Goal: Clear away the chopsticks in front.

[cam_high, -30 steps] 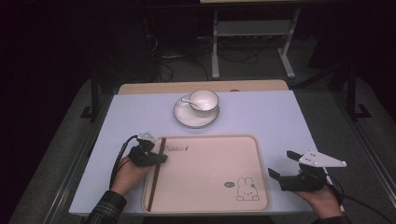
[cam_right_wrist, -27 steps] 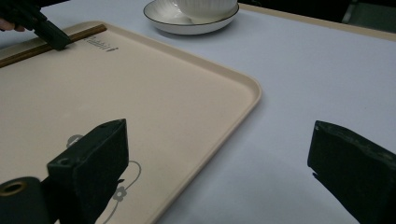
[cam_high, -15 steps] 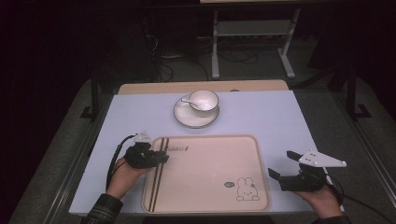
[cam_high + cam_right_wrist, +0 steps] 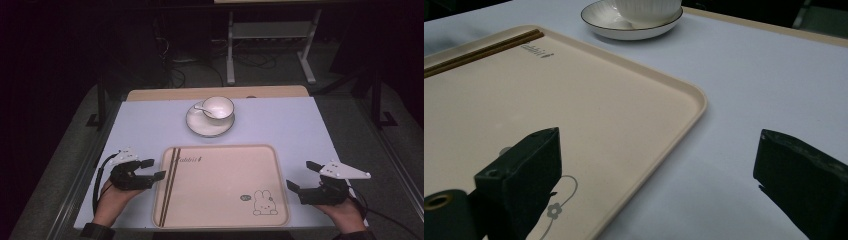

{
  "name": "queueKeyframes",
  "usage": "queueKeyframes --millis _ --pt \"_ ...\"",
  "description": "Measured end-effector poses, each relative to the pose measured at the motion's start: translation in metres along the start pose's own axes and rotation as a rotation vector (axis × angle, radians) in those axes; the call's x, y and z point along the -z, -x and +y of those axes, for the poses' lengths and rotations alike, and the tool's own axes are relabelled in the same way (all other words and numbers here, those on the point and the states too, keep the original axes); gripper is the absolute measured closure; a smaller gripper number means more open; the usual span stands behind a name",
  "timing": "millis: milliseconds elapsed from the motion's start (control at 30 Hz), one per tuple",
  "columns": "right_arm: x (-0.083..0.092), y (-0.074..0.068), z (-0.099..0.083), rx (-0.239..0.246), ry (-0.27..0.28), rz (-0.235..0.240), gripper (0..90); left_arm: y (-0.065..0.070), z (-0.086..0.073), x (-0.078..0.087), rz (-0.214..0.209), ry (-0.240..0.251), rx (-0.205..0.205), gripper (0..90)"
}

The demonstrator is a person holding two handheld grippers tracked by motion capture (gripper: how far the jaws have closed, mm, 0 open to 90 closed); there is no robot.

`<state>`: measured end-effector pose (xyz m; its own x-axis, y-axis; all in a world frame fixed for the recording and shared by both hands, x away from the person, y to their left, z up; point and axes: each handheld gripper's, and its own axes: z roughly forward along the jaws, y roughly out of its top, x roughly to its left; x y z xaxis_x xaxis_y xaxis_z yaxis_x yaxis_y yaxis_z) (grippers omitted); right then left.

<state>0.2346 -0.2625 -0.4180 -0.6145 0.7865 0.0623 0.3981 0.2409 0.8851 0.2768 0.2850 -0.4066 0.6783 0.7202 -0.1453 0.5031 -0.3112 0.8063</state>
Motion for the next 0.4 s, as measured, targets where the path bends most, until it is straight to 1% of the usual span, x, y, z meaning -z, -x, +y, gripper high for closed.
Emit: queueKeyframes --millis 233,300,400 --pt "-0.004 0.0 0.002 0.006 0.007 0.009 4.6 -0.005 -0.015 0.016 0.054 0.012 -0.009 21.3" --pt "-0.005 0.0 0.003 0.008 0.005 0.012 4.6 -0.006 -0.017 0.018 0.057 0.019 -0.002 21.1" --pt "-0.005 0.0 0.003 0.009 0.011 0.012 4.6 -0.006 -0.017 0.018 0.057 0.021 -0.001 21.1"
